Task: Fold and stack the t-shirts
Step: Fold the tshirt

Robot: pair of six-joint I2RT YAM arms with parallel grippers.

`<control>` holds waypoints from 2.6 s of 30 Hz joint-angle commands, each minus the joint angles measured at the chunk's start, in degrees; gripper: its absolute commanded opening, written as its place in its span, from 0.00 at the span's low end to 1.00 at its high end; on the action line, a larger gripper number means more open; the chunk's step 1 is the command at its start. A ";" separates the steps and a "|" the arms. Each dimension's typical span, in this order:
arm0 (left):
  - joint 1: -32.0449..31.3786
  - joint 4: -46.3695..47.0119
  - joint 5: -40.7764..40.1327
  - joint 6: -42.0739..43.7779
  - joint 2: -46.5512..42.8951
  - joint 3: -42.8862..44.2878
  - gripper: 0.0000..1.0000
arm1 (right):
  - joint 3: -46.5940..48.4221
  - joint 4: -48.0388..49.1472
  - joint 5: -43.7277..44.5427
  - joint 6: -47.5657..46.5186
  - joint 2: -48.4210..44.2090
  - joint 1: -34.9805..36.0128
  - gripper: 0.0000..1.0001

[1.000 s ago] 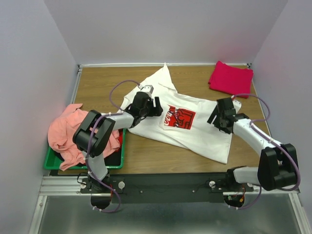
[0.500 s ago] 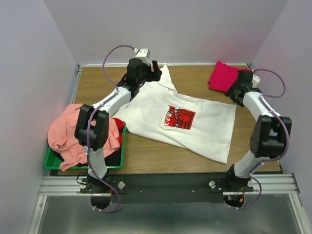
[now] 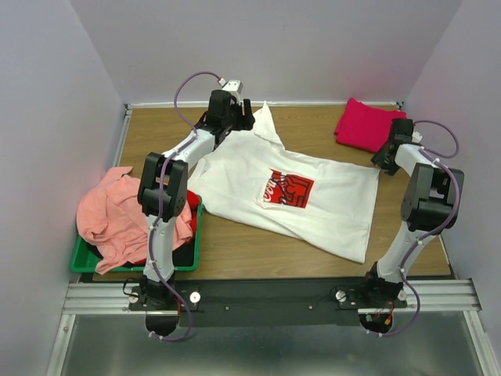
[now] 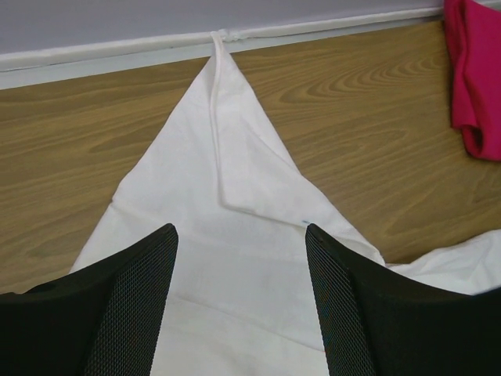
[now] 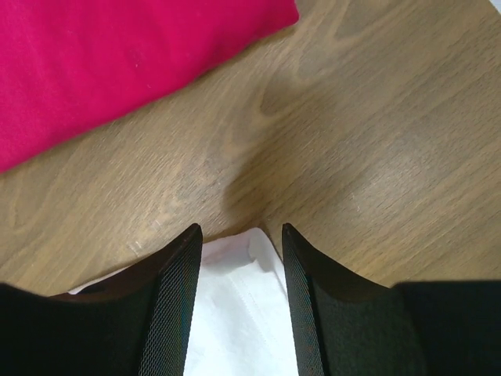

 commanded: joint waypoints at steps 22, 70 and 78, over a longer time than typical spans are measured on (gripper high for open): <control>1.53 -3.35 0.10 1.04 5.27 3.25 0.71 | -5.46 2.69 -1.53 0.53 -4.07 -0.40 0.34; -2.60 -30.77 -7.55 2.27 25.14 41.04 0.84 | -5.38 3.22 -4.34 0.62 -3.98 -0.40 0.00; -3.39 -33.41 -14.40 9.91 27.06 44.91 0.85 | -6.08 3.66 -6.09 0.97 -4.60 -0.40 0.00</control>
